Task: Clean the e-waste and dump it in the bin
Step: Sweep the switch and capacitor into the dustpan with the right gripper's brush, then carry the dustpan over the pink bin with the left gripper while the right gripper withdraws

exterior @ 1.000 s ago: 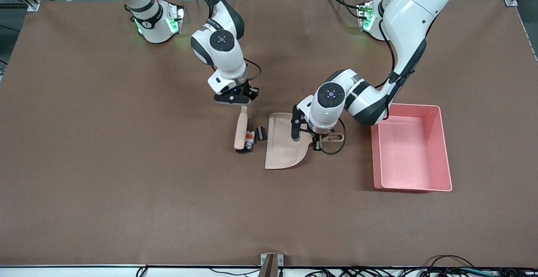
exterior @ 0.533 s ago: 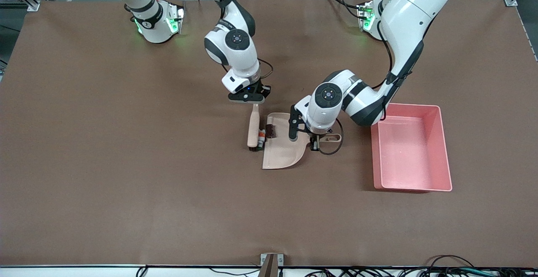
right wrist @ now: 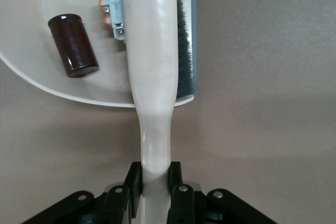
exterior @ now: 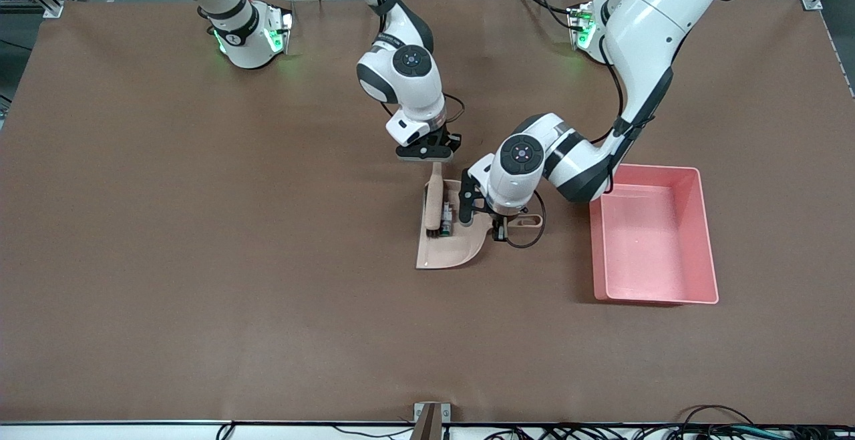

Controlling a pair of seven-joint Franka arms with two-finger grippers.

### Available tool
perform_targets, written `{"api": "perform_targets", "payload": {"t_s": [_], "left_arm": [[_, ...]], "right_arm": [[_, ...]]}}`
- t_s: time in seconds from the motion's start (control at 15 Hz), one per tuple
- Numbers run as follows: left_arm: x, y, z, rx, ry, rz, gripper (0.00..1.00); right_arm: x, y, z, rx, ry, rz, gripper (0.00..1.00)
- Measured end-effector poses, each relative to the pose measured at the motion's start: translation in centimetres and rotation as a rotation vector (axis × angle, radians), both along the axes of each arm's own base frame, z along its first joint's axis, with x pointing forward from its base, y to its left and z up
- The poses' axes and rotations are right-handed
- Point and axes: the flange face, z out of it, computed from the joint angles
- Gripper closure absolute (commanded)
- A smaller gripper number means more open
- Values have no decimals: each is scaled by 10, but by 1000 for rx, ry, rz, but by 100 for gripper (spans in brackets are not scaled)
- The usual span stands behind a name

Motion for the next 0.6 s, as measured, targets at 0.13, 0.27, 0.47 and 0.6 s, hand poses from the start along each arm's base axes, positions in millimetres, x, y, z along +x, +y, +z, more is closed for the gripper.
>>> {"api": "perform_targets", "payload": {"t_s": [0.13,0.27,0.47,0.6], "left_arm": [[1,2,-2,-3,4,6,92],[4,3,-2,-13,2,12,93],[8,3,-2,-42,-2,27,96],[9,2,-3,-79,15,20,97]], "right_arm": [[9,-5,3,-24,13,1,100],[27,-21,10,-56,35,-31,100],[59,-59,25,-108,79,-96,100],[78,-92,33,-111,83,-133,100]]}}
